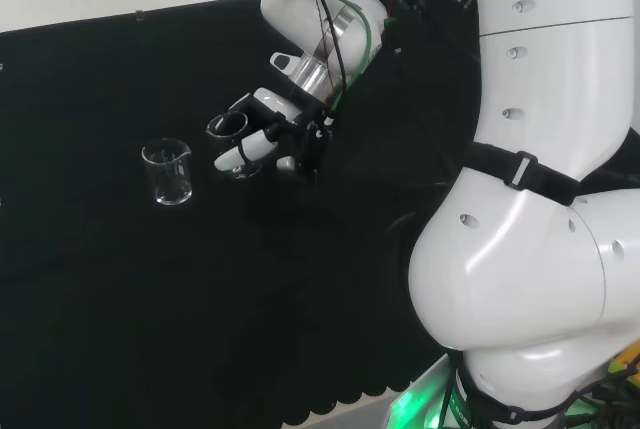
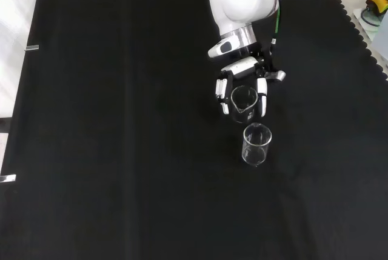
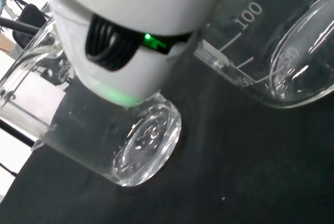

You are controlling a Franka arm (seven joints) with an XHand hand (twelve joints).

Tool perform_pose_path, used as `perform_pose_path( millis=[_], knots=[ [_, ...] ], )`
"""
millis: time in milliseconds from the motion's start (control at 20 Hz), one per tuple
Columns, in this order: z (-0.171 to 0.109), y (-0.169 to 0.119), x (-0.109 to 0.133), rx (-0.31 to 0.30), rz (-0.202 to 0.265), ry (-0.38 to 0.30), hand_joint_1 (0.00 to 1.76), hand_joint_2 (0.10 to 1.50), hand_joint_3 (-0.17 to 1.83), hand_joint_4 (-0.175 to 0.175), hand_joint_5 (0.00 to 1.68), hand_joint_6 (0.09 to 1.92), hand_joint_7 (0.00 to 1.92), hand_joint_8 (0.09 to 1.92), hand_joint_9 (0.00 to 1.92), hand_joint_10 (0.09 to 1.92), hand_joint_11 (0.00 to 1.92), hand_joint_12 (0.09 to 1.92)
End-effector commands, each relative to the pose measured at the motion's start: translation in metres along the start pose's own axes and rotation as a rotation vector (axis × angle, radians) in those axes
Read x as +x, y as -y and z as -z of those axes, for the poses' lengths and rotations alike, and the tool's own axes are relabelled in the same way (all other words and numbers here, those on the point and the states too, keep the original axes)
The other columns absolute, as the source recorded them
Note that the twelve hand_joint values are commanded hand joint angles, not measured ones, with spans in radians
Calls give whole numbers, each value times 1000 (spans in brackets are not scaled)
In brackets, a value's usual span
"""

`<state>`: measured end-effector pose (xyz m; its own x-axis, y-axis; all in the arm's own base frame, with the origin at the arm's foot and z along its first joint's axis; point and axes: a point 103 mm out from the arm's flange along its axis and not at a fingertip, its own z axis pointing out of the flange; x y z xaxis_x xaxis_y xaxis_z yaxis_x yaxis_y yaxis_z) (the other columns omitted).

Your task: Place the beaker back on the table.

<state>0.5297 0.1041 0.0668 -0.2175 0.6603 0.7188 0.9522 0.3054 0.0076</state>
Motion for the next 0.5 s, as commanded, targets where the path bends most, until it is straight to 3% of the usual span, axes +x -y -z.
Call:
perform_pose_path(
  millis=[50,500],
  knots=[
    [1,1,-6,-9,-7,-10,1426,1017,-175,-174,1266,529,1592,87,1449,167,1026,851],
    [1,-1,-8,-12,-14,-33,1426,1017,-175,-173,1266,532,1592,87,1450,163,1025,850]
  ],
)
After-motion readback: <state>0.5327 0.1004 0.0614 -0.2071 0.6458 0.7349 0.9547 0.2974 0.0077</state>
